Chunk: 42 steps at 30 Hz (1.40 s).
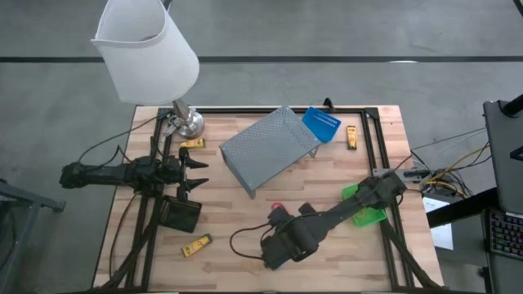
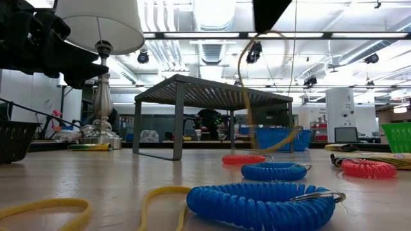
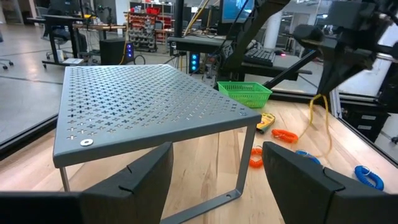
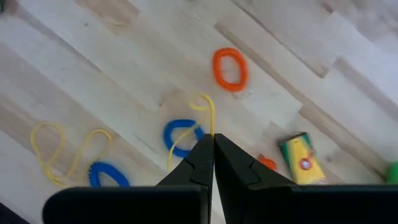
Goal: Pick & Place Office Desk Supplies
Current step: Put the yellow rubber band into the green basket
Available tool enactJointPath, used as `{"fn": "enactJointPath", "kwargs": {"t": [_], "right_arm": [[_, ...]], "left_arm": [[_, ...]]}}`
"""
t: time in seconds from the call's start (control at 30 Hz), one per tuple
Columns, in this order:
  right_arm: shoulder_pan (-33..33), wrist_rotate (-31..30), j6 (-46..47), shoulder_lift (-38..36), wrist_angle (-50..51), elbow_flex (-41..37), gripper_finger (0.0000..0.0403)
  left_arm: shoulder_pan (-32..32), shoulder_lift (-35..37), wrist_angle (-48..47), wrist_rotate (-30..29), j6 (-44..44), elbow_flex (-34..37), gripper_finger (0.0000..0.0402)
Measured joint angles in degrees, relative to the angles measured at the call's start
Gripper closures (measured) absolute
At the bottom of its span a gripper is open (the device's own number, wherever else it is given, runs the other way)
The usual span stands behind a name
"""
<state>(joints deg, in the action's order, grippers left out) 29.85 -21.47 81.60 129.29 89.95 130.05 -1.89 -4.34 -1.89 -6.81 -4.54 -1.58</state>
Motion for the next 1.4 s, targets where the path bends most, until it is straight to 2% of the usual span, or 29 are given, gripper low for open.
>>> {"fn": "enactJointPath", "kwargs": {"t": [0.27, 0.63, 1.13, 1.4], "right_arm": [[0.0, -0.1, 3.8, -10.5, 0.1, -14.6, 0.0394], [0.0, 0.3, 12.8, -29.5, 0.1, -38.2, 0.0394], [0.0, 0.6, 17.0, -55.6, 0.0, -58.6, 0.0394], [0.0, 5.1, 17.0, -67.0, 0.1, -66.8, 0.0394]], "left_arm": [[0.0, 0.0, 0.0, 0.0, 0.0, 0.0, 0.0148], [0.0, 0.0, 0.0, 0.0, 0.0, 0.0, 0.0148], [0.0, 0.0, 0.0, 0.0, 0.0, 0.0, 0.0148], [0.0, 0.0, 0.0, 0.0, 0.0, 0.0, 0.0148]]}}
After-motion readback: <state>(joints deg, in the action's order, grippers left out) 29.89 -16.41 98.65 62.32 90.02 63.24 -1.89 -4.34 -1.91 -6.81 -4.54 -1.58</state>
